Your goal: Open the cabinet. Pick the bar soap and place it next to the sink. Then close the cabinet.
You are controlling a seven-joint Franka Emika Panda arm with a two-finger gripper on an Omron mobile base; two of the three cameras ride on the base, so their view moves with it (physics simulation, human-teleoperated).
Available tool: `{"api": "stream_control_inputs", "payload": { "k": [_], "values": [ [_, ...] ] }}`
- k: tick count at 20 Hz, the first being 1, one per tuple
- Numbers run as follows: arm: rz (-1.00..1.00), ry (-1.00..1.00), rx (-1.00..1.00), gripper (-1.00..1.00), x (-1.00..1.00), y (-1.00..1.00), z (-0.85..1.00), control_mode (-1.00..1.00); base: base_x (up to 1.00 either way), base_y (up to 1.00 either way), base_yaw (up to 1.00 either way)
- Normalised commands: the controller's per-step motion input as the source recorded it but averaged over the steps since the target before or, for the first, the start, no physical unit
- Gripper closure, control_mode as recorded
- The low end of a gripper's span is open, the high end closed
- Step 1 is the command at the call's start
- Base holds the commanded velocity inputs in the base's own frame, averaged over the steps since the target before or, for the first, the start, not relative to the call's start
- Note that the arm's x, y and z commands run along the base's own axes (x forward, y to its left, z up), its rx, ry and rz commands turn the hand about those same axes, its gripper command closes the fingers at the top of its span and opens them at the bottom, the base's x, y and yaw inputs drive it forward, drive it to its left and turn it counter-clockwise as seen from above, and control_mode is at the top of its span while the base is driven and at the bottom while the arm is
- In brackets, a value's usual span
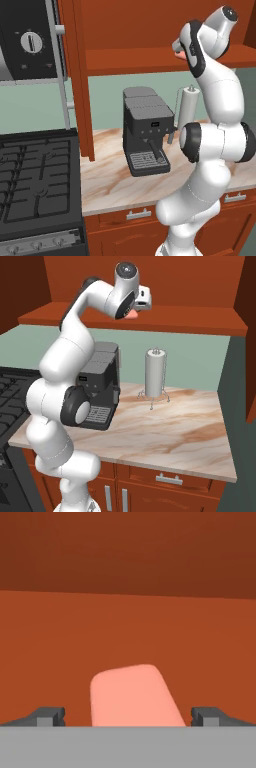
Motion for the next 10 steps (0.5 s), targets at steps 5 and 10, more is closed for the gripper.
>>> {"api": "stream_control_inputs", "payload": {
  "k": [5, 10],
  "values": [
    [0.00, 0.00, 0.00, -1.00, 0.08, -0.05, -0.08, -1.00, 0.00, 0.00, 0.00],
    [0.00, 0.00, 0.00, -1.00, 0.04, -0.01, -0.15, -1.00, 0.00, 0.00, 0.00]
  ]
}}
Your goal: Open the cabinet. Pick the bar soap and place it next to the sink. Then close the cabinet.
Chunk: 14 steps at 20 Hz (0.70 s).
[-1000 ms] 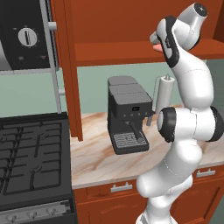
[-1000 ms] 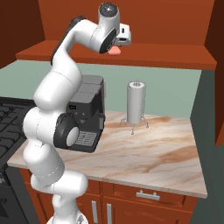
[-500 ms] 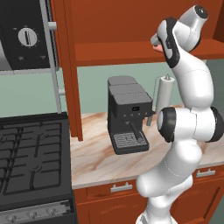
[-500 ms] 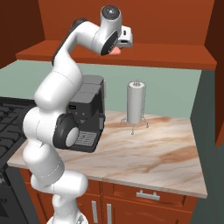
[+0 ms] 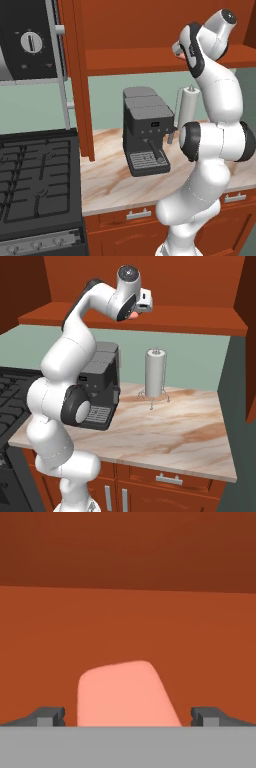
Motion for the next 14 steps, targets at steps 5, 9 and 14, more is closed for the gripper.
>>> {"api": "stream_control_inputs", "payload": {
  "k": [5, 9, 14],
  "values": [
    [0.00, 0.00, 0.00, -1.00, 0.04, 0.00, -0.13, -1.00, 0.00, 0.00, 0.00],
    [0.00, 0.00, 0.00, -1.00, 0.06, 0.00, -0.11, -1.00, 0.00, 0.00, 0.00],
    [0.00, 0.00, 0.00, -1.00, 0.03, 0.00, -0.05, -1.00, 0.00, 0.00, 0.00]
  ]
}}
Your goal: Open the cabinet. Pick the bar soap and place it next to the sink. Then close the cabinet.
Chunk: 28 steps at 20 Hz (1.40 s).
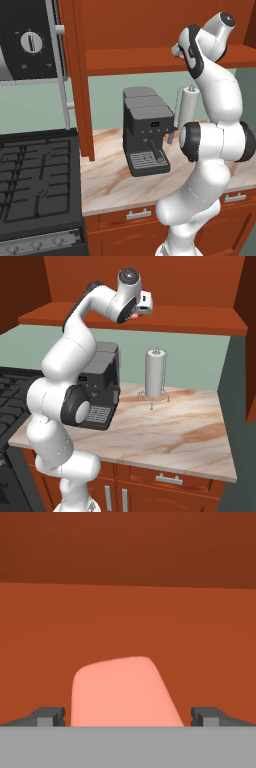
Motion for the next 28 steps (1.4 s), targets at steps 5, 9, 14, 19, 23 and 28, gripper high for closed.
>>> {"api": "stream_control_inputs", "payload": {
  "k": [5, 9, 14, 19, 23, 28],
  "values": [
    [0.00, 0.00, 0.00, 1.00, 0.00, 0.00, 0.00, -1.00, 0.00, 0.00, 0.00],
    [0.00, 0.00, 0.00, 1.00, 0.00, 0.00, 0.00, -1.00, 0.00, 0.00, 0.00],
    [0.00, 0.00, 0.00, 1.00, 0.00, 0.00, 0.00, -1.00, 0.00, 0.00, 0.00],
    [0.00, -0.03, 0.00, 1.00, -0.27, 0.00, 0.00, -1.00, 0.00, 0.00, 0.00],
    [0.00, -0.08, 0.01, 1.00, -0.85, 0.00, 0.00, -1.00, 0.00, 0.00, 0.00],
    [-0.01, -0.06, 0.01, 1.00, -0.94, 0.00, 0.00, -1.00, 0.00, 0.00, 0.00]
  ]
}}
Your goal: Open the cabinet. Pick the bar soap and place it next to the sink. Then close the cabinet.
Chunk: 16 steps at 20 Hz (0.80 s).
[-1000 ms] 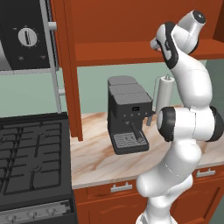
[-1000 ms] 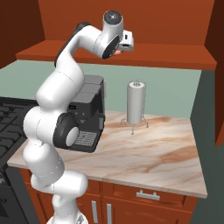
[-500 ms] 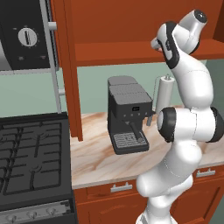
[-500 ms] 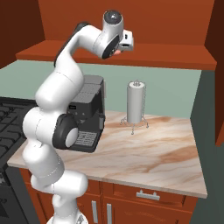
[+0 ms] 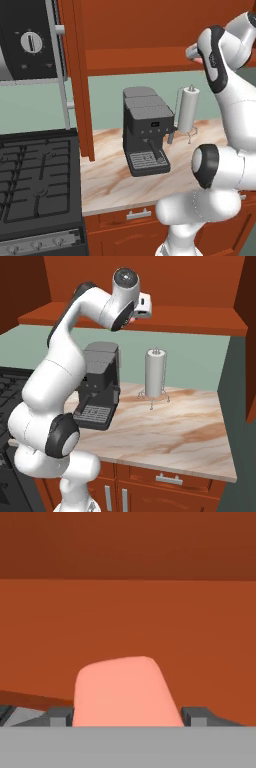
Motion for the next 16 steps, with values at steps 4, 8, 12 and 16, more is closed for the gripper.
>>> {"api": "stream_control_inputs", "payload": {
  "k": [4, 8, 12, 16],
  "values": [
    [-0.01, -0.04, 0.01, 1.00, -0.98, 0.00, 0.00, -1.00, 0.00, 0.00, 0.00],
    [-0.01, 0.00, 0.00, 1.00, -0.94, 0.00, 0.00, -1.00, 0.00, 0.00, 0.00],
    [-0.06, 0.00, 0.01, 1.00, -0.91, -0.02, 0.00, -1.00, 0.00, 0.00, 0.00],
    [-0.04, 0.00, 0.02, 1.00, -0.83, 0.00, 0.00, -1.00, 0.00, 0.00, 0.00]
  ]
}}
